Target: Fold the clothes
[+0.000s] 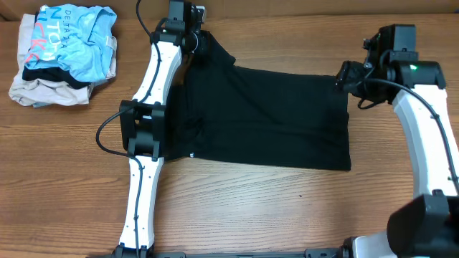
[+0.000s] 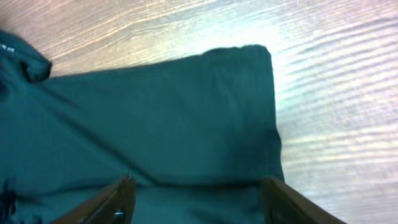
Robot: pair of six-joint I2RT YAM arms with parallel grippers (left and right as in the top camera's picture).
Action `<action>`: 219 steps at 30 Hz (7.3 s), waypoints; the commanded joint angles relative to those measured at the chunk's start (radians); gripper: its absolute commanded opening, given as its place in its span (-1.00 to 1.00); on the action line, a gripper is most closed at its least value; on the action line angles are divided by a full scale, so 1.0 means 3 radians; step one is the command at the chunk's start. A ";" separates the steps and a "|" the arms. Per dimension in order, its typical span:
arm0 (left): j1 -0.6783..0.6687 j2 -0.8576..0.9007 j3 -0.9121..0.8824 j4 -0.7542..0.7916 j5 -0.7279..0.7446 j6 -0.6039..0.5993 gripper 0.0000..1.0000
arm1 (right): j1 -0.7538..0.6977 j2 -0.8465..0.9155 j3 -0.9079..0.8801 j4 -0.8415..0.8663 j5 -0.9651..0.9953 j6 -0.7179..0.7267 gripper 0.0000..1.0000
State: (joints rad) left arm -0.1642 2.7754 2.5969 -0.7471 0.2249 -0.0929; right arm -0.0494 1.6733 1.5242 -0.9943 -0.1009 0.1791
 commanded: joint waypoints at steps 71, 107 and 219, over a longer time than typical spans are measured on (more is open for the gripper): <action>-0.0177 -0.1156 0.0131 -0.2804 -0.0932 -0.0198 -0.92 | -0.0083 0.0724 0.0099 0.0167 0.0051 0.0025 -0.92; -0.0281 -0.1490 -0.1897 -0.3109 -0.1302 -0.0027 1.00 | -0.0211 0.0725 -0.0453 -0.0615 0.0183 0.0195 0.50; -0.0011 -0.1942 0.0136 -0.2590 -0.0834 -0.0137 1.00 | 0.1139 0.0451 -0.1052 0.0524 -0.0390 -0.0341 0.19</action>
State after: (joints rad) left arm -0.1806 2.1868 2.6427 -1.5265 -0.0391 -0.1284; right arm 0.2886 1.8149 1.2358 -0.8593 -0.2180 0.1131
